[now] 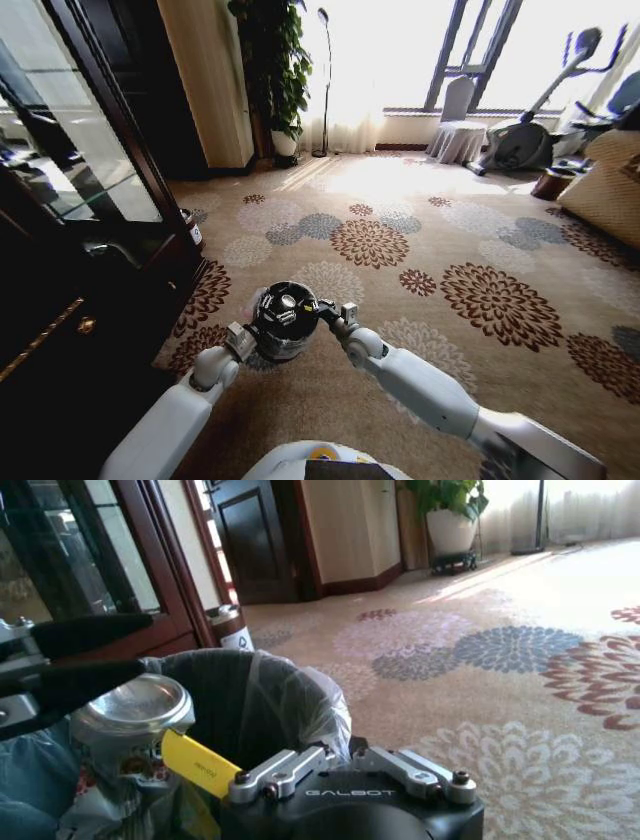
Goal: Pick up the trash from the ground and place it into the trash bin.
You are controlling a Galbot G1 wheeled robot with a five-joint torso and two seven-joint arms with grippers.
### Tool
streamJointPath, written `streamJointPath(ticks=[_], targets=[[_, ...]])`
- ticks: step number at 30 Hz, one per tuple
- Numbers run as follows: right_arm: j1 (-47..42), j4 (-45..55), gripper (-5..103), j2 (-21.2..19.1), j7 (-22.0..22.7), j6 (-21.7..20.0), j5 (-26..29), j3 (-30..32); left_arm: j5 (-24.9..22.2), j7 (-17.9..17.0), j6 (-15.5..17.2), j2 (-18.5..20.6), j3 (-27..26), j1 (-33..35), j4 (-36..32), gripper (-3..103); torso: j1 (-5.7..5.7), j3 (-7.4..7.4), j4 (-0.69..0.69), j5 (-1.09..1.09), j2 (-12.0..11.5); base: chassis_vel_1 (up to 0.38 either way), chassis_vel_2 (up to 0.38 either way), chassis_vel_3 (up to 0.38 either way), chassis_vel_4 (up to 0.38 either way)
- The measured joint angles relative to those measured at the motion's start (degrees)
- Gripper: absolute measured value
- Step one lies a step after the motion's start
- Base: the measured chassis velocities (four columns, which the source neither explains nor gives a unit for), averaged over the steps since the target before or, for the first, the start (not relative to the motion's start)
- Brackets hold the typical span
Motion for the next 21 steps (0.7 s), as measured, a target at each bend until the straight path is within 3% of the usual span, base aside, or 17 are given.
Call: streamJointPath(ticks=[5,14,21], targets=[[-1.2,0.4,4,-0.7,0.3,0.6,-0.1,2.4,-2.4,-0.1,1.0,-1.3,-4.4,2.2,-3.5,100,0.0,0.0,-0.01,0.01,0.0,0.0,0.0,0.0,0.0],[-8.0,3.7,4,-4.2,0.1,-0.8,-5.3,11.4,-6.6,-3.4,4.1,-6.5,-12.2,8.7,-13.6,100,0.0,0.0,-0.01,0.02,0.0,0.0,0.0,0.0,0.0],[-19.8,10.7,4,-10.9,-2.9,-2.7,-7.1,22.8,-6.3,-5.2,4.1,-12.2,-16.0,15.7,-18.5,100,0.0,-0.01,-0.02,0.01,0.0,0.0,0.0,0.0,0.0]])
